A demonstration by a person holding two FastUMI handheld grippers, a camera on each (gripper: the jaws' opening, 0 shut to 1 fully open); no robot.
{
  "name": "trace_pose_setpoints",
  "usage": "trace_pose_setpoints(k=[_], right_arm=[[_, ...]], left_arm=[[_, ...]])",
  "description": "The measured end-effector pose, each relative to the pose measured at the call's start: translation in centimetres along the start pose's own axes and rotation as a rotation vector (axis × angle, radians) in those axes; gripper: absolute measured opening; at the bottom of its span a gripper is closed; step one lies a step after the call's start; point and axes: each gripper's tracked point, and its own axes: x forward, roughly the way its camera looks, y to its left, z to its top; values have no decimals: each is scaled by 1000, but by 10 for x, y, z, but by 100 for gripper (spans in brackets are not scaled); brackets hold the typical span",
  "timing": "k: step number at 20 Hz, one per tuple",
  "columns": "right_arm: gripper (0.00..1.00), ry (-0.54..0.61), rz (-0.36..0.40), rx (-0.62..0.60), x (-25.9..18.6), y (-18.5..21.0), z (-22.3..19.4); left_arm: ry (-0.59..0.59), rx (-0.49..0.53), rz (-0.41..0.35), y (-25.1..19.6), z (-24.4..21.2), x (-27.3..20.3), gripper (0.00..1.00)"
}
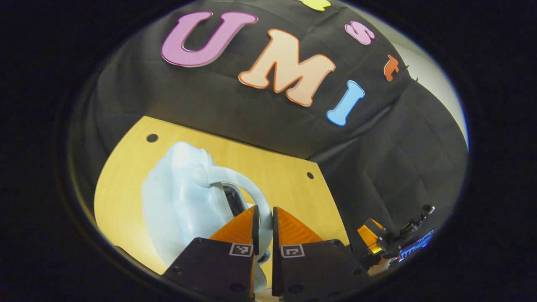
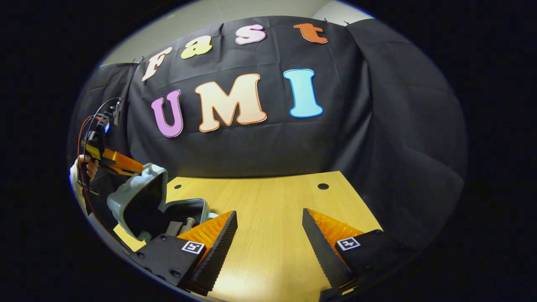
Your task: First open the suitcase, pack the skin care products into it, and then close the suitcase.
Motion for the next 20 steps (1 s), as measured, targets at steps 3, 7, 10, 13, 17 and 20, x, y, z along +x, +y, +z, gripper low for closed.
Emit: trace_pose_setpoints(k=[3, 7, 10, 13, 17, 20], right_arm=[[98, -1, -17, 3, -8, -9, -2], [98, 8, -10, 2, -12, -3, -8], [98, 16, 5, 12, -15, 6, -12], [98, 15, 10, 15, -18, 10, -14], [98, -16, 23, 35, -23, 18, -1], [98, -76, 59, 63, -24, 33, 23]], left_arm=[[71, 22, -16, -18, -32, 48, 10], [189, 39, 43, -21, -77, 109, 10], [261, 40, 88, -12, -107, 133, 2], [261, 39, 56, -24, -109, 128, 2], [97, 151, 34, -42, -66, 87, 2], [-69, 196, 22, -67, -30, 39, 2]])
